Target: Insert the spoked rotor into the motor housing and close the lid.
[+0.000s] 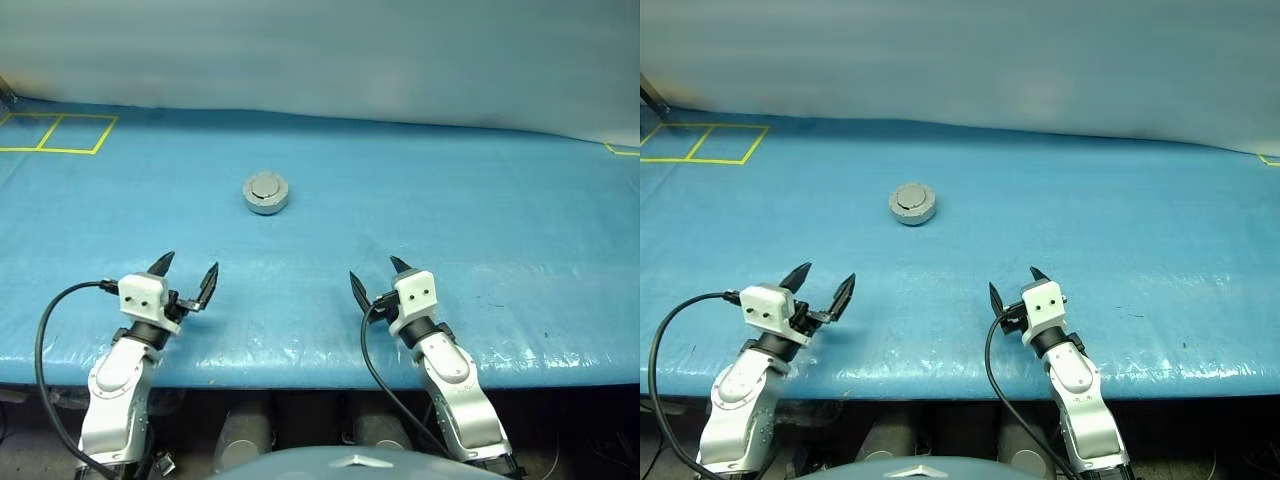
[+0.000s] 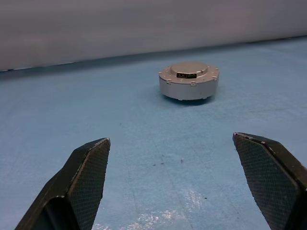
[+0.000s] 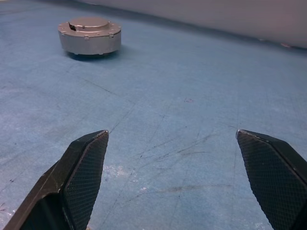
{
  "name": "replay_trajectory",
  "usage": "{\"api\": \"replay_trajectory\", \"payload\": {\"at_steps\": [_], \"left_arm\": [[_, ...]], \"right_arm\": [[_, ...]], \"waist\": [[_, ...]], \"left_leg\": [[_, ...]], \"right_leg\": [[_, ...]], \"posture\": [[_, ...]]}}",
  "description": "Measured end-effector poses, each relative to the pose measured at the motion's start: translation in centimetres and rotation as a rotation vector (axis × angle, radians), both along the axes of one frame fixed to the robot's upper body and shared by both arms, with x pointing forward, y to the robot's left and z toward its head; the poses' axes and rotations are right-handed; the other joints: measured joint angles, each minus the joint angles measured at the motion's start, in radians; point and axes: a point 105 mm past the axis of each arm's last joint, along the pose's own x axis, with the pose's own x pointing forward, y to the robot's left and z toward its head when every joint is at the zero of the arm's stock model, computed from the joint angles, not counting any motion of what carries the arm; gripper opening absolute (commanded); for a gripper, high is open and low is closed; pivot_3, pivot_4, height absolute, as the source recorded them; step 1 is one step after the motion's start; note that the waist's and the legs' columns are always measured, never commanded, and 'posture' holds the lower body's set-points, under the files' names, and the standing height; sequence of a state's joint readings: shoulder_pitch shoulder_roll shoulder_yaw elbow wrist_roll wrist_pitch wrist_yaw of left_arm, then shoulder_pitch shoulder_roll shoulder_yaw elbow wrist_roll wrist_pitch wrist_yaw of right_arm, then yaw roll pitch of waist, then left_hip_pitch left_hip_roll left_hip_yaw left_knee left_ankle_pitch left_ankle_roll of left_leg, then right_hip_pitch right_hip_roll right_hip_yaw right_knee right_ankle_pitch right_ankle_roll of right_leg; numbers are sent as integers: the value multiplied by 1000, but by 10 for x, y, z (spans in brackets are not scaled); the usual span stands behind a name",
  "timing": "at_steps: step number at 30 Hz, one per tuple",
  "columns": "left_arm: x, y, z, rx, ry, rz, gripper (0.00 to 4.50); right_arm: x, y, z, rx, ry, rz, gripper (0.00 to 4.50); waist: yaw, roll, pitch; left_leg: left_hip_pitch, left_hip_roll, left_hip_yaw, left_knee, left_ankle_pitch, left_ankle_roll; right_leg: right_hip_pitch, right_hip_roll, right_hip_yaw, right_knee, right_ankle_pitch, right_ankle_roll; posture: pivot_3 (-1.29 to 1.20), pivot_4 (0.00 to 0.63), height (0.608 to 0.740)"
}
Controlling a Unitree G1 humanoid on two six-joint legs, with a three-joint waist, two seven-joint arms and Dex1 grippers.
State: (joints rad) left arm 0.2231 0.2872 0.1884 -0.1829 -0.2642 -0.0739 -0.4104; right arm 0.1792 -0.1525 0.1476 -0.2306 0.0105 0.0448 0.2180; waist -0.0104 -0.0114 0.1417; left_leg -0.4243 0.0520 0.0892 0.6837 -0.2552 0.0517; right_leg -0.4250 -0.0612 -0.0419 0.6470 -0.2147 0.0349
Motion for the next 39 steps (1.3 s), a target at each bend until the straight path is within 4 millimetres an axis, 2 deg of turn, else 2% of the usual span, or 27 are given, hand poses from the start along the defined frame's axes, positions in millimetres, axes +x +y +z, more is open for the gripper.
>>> {"api": "replay_trajectory", "payload": {"at_steps": [4, 18, 39], "left_arm": [[1, -3, 7, -9, -26, 1, 4467], [2, -8, 2, -17, 2, -13, 4467], [2, -13, 5, -19, 1, -30, 4467]], "right_arm": [[0, 0, 0, 1, -1, 0, 4500], [-1, 1, -1, -3, 3, 3, 4500], [-4, 4, -4, -2, 16, 12, 4500]], "waist": [[0, 0, 0], [0, 0, 0], [0, 0, 0]], "left_leg": [[0, 0, 0, 0, 0, 0], [0, 0, 0, 0, 0, 0], [0, 0, 0, 0, 0, 0]], "right_leg": [[0, 0, 0, 0, 0, 0], [0, 0, 0, 0, 0, 0], [0, 0, 0, 0, 0, 0]], "posture": [[0, 150, 740], [0, 150, 740], [0, 150, 740]]}}
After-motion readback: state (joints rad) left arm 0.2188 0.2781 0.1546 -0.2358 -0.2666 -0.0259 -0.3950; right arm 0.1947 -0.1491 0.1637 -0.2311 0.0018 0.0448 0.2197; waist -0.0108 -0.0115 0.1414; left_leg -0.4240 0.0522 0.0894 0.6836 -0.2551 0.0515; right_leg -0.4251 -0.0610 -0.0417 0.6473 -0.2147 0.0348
